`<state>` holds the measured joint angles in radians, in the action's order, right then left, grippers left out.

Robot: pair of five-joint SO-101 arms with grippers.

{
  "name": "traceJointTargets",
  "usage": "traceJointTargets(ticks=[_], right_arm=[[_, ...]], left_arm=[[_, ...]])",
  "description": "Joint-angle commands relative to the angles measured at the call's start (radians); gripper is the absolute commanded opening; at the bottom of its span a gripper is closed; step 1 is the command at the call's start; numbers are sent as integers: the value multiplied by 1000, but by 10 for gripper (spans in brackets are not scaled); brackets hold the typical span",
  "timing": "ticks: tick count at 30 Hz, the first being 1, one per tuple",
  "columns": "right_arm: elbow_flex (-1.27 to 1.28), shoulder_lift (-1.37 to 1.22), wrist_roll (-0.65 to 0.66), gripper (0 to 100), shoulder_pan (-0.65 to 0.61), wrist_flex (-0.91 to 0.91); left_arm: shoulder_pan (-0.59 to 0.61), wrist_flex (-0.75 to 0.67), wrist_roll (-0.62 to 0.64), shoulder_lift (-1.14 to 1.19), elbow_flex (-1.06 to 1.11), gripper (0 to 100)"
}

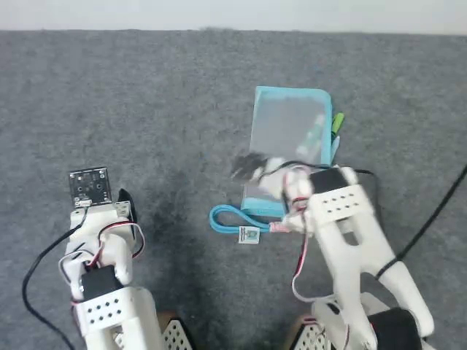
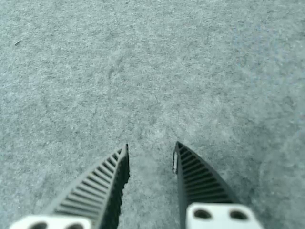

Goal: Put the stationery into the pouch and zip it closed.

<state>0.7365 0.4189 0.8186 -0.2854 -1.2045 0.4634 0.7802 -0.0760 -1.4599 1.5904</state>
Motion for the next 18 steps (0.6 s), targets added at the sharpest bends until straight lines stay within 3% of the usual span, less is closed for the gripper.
traceJointTargets(ticks=[1, 6, 13, 18], right_arm=[[-11, 44, -173, 72, 183, 51], [-9, 31, -316, 6, 354, 154], [-48, -120, -358, 15, 325, 202], [-255, -341, -407, 14, 282, 231]], left_arm=[[-21, -29, 11, -25, -47, 151], [-43, -28, 11, -25, -47, 151], [-40, -28, 9, -25, -47, 151], [-38, -26, 9, -25, -47, 150]])
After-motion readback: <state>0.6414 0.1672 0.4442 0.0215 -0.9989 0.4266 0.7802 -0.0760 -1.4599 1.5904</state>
